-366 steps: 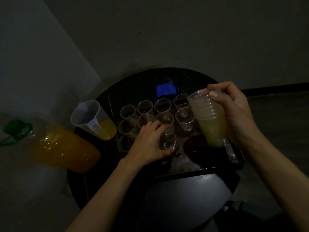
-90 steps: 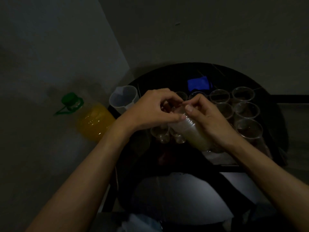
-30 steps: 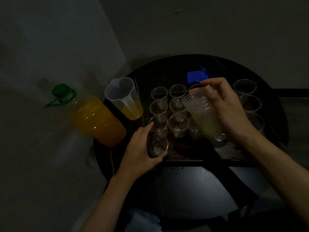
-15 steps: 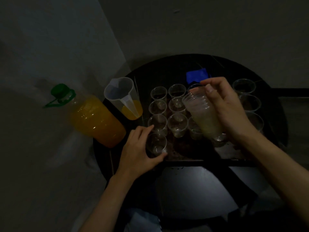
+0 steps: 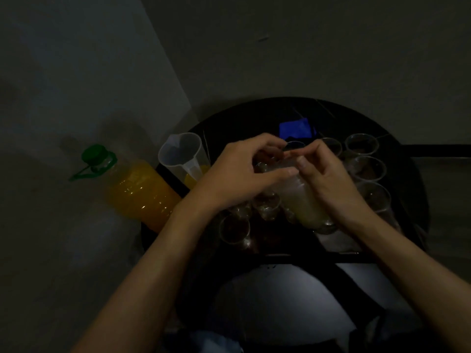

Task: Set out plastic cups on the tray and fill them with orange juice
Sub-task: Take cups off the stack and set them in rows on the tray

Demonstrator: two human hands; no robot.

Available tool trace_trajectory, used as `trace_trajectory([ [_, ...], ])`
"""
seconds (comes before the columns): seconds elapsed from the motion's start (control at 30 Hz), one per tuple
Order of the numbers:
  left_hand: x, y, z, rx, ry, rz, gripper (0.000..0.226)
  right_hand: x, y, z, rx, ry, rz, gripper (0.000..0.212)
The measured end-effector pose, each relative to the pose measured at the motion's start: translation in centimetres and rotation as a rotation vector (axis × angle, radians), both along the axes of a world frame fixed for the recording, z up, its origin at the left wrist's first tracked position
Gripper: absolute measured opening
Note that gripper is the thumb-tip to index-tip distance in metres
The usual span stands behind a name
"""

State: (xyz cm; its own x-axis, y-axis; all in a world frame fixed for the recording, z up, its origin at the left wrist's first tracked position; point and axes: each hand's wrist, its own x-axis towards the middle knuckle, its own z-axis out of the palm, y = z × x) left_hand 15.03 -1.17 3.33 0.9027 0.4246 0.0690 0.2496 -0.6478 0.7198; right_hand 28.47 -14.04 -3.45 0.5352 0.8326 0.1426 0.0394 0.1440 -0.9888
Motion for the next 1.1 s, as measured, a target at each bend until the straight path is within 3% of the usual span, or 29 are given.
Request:
trace_trajectory([
  [0.17, 1.7, 0.5, 0.4, 0.028, 0.070, 0.015, 0.035, 0.7, -0.2, -0.1, -0.070, 0.030, 0.031, 0.023],
  [0.33, 1.9, 0.8, 0.8, 0.009, 0.081, 0.065, 0.033, 0.8, -0.9, 0.5, -0.079, 0.167, 0.086, 0.038],
  [0.53, 2.1, 1.0, 1.7, -0.024, 0.148, 0.037, 0.035, 0.8, -1.5, 0.9, -0.031, 0.217, 0.074, 0.036],
  [0.73, 2.6, 0.8, 2.2, -0.006, 0.082, 0.079, 0.024, 1.1, -1.7, 1.2, -0.004, 0.168, 0.050, 0.030],
  [0.9, 1.9, 2.0, 4.3, 0.003, -0.106, 0.212, 0.040, 1.6, -2.1, 1.2, -0.013, 0.187, -0.033, 0.021],
  [1.1, 0.4, 3.5, 6.2, 0.103, -0.274, 0.328, 0.041, 2.9, -1.9, 1.2, 0.023, 0.233, -0.248, 0.064],
])
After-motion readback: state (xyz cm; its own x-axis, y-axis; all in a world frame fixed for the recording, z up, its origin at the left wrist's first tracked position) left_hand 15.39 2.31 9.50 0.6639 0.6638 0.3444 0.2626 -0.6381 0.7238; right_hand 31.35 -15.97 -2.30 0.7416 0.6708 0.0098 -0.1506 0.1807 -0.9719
